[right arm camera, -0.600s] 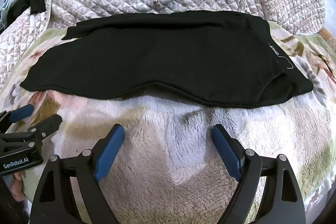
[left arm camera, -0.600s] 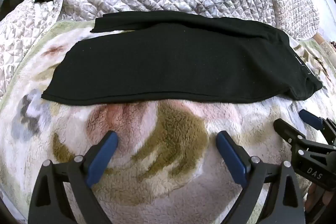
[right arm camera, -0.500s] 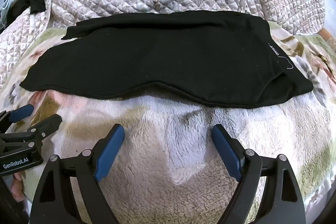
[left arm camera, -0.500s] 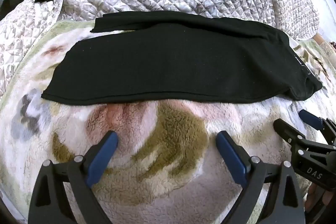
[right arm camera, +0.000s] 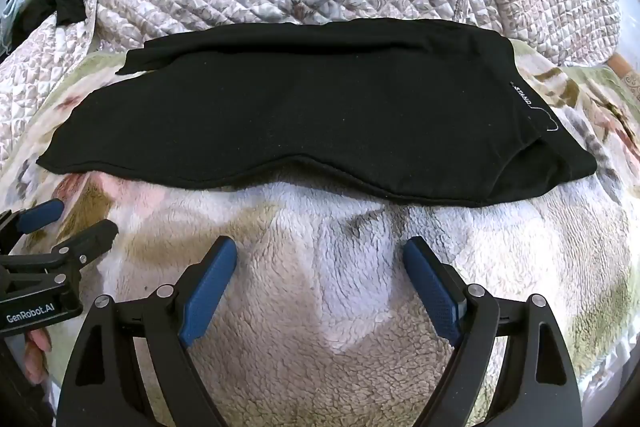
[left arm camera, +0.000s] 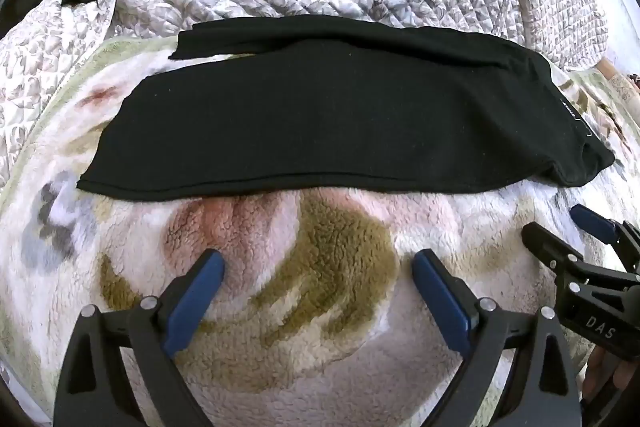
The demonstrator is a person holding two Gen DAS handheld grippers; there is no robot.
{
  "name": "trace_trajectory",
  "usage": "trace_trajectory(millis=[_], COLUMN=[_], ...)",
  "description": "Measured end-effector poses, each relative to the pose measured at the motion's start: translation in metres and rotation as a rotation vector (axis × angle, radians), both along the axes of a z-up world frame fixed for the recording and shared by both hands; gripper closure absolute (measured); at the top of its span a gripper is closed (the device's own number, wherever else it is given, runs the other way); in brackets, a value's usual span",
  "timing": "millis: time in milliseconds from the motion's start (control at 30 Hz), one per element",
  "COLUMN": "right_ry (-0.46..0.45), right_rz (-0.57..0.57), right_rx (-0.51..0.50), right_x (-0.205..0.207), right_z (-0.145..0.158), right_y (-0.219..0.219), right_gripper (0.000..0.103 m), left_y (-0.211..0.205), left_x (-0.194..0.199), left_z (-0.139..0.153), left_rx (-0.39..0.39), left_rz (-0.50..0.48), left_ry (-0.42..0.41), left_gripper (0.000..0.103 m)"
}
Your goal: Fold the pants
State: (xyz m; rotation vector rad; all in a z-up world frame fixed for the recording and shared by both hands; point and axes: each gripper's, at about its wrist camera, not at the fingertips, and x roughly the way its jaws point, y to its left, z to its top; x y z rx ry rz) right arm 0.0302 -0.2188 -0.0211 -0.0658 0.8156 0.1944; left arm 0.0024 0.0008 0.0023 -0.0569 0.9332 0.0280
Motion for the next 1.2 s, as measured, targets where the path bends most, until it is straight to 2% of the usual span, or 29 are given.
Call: trace_trajectory(millis=[1200], right_ry=[0.004], right_rz=[0.0], right_rx=[-0.003], right_x=[0.0001], right_z=[0.0003], right_y=[0.0011], right_gripper=[0.017], left_y=[-0.0061], left_x=[0.0022], left_z=[-0.0066], left_rx=[0.009], left_rz=[-0.007], left_ry=[0.007], left_gripper=[0.005])
